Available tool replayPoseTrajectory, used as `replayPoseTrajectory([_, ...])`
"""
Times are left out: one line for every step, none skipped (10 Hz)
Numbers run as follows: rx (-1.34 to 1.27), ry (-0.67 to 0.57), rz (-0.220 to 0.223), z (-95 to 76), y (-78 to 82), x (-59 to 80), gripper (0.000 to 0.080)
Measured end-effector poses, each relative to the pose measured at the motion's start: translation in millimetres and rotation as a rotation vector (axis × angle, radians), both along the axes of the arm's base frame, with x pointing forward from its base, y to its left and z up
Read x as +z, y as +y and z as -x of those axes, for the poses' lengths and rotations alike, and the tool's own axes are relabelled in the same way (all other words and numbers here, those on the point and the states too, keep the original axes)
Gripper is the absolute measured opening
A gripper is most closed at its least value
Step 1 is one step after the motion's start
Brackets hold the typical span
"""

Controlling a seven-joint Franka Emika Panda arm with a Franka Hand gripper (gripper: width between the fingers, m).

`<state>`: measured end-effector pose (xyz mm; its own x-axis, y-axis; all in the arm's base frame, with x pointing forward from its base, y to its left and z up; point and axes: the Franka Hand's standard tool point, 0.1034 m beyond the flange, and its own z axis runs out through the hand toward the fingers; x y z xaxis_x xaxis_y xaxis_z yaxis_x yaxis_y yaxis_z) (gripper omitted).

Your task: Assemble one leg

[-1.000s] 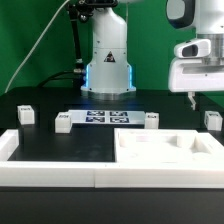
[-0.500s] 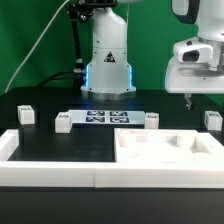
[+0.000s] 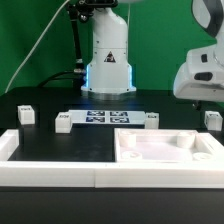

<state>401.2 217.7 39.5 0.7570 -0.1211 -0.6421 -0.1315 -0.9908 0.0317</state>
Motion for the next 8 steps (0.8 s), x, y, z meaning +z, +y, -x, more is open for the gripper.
replayPoseTrajectory([-0.014, 0.085, -0.005, 4.7, 0.2, -2.0, 0.0649])
replayPoseTrajectory([-0.024, 0.15, -0.01, 5.2, 0.0, -7.2, 0.0649])
replayPoseTrajectory([-0.029, 0.149, -0.012, 3.3, 0.8, -13.3, 0.0649])
replayPoseTrajectory([-0.029, 0.146, -0.011, 5.8, 1.4, -16.6, 0.0649])
replayPoseTrajectory([-0.031, 0.138, -0.01, 7.1, 1.7, -19.9, 0.0649])
replayPoseTrajectory([-0.032, 0.133, -0.008, 10.0, 2.5, -23.1, 0.0649])
replayPoseTrajectory([-0.031, 0.132, -0.005, 14.0, 3.0, -26.2, 0.0649])
replayPoseTrajectory([-0.031, 0.137, -0.002, 19.2, 1.6, -29.1, 0.0649])
